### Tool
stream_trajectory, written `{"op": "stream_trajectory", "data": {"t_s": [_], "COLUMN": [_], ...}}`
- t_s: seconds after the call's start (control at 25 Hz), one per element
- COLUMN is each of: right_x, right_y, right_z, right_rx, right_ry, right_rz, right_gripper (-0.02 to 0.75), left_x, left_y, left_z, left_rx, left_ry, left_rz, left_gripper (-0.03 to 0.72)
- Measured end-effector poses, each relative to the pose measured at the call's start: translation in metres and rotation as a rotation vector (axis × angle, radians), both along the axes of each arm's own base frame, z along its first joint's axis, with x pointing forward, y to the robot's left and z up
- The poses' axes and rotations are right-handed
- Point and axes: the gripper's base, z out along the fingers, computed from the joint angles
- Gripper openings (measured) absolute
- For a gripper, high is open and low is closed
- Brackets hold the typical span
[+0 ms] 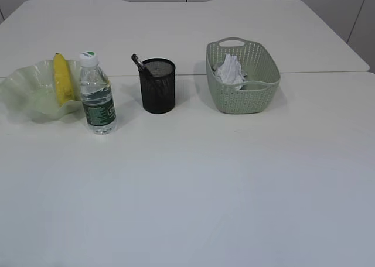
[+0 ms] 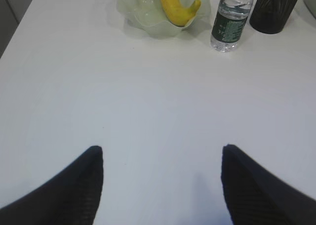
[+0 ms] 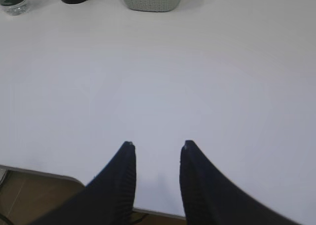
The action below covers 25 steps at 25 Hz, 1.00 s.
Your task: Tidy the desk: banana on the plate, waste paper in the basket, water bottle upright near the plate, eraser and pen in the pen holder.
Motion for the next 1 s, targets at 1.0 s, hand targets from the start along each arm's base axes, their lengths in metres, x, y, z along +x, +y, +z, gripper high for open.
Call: {"op": "stream_trajectory", "data": {"t_s": [1.0], "right_x": [-0.0002], "right_y": [0.0013], "right_z": [0.0001], "right_rx": [0.0], "right_ry": [-0.001], "right_rz": [-0.127], "right_gripper": [0.236], "left_x": [0.0002], "left_y": [-0.0001], "left_z": [-0.0006], "left_rx": [-0.001], "left_ry": [0.002], "left_rz": [-0.001], "left_gripper": [0.508]}}
